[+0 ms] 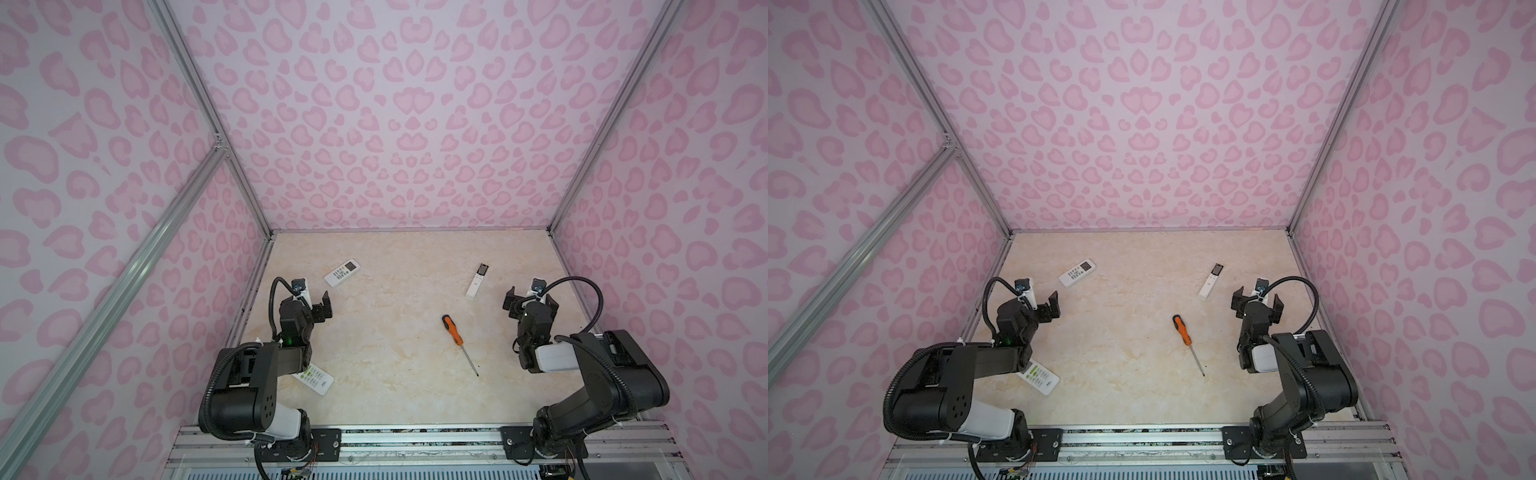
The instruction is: Unload the batteries from the remote control
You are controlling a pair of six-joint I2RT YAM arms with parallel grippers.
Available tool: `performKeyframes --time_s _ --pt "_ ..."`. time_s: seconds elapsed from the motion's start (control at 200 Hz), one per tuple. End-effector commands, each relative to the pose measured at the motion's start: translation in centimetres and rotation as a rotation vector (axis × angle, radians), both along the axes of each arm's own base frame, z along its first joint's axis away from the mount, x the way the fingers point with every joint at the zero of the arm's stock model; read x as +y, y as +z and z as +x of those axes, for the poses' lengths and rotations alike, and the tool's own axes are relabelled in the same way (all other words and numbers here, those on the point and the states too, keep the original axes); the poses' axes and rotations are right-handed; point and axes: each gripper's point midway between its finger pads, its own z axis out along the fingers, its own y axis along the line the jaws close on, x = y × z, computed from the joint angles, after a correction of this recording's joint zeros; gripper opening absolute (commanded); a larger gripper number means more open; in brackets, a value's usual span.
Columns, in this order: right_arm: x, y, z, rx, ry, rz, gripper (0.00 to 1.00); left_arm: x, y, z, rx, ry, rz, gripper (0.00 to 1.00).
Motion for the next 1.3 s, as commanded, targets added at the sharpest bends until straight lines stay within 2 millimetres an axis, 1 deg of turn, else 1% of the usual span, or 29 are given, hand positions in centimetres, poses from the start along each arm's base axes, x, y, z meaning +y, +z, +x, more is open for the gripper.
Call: performKeyframes --time_s 0.0,0.685,0.775,0.83,0.91,0.93,0.96,1.0,1.03,1.06,1.075,1.115,1.135,1.15,1.16,1.175,1.205,1.24,1.255,1.28,1.295 --pt "-0.3 -0.2 -0.1 0.007 -0.019 -0.006 0.99 0.1 1.4 0.3 -0.056 0.004 0.007 0.97" --pt "-0.3 -0.1 -0.1 0.004 -0.019 -0.005 0.99 0.2 1.4 0.3 -0.055 0.004 0.002 0.97" --pt "0.7 0.4 -0.6 -0.037 0.054 -0.014 0.99 0.2 1.5 0.2 -0.059 0.004 0.005 0.97" --pt "1.0 0.7 -1.1 -0.061 0.072 -0.017 0.99 0.1 1.6 0.2 -0.064 0.001 0.003 0.99" --pt "1.0 1.6 -1.7 -0.083 0.074 -0.015 0.99 0.2 2.7 -0.3 -0.078 0.009 0.006 1.00" --pt "1.1 1.8 -1.7 -0.077 0.079 -0.014 0.99 0.3 2.9 -0.4 -0.074 0.019 0.006 1.00" --pt "1.2 2.0 -1.5 -0.059 0.090 -0.016 0.99 0.7 3.8 -0.6 -0.084 0.041 0.003 0.99" --pt "1.6 2.9 -1.2 -0.043 0.111 -0.015 0.99 1.0 4.7 -0.7 -0.089 0.061 0.001 0.99" --pt "1.9 3.0 -0.9 -0.005 0.126 -0.014 0.99 1.1 5.4 -0.7 -0.095 0.067 0.001 0.99" --pt "2.2 3.6 -0.5 0.017 0.140 -0.012 0.99 1.1 6.0 -0.7 -0.094 0.066 -0.001 0.99" --pt "2.3 3.4 -0.5 0.047 0.147 -0.011 0.99 1.0 6.3 -0.6 -0.092 0.063 -0.003 0.98" --pt "2.5 4.2 0.0 0.074 0.159 -0.007 0.99 1.1 7.0 -0.6 -0.082 0.072 -0.019 0.99" --pt "2.6 3.8 0.0 0.116 0.154 0.000 0.99 1.1 7.4 -0.7 -0.078 0.078 -0.027 0.98" --pt "2.6 4.1 0.1 0.132 0.146 0.004 0.99 1.1 7.5 -0.8 -0.070 0.081 -0.034 0.99" --pt "2.7 4.3 0.2 0.137 0.139 0.005 0.99 1.2 7.7 -0.8 -0.066 0.086 -0.039 0.98" --pt "2.7 4.1 0.0 0.169 0.128 0.006 0.99 1.2 7.9 -1.0 -0.059 0.090 -0.048 0.99" --pt "2.7 4.6 0.0 0.201 0.095 0.002 0.99 1.4 8.3 -1.3 -0.036 0.110 -0.074 0.98" --pt "2.9 4.8 -0.1 0.237 0.071 -0.001 0.99 1.5 9.3 -1.7 -0.028 0.130 -0.112 0.99" --pt "3.0 5.0 0.0 0.249 0.065 0.001 0.99 1.6 9.3 -2.0 -0.002 0.139 -0.125 1.00" --pt "3.5 5.2 0.0 0.274 0.064 0.008 0.99 1.5 9.9 -2.3 0.020 0.148 -0.147 0.97" --pt "3.7 5.4 0.0 0.278 0.064 0.012 0.99 1.5 9.8 -2.6 0.055 0.156 -0.158 0.96"
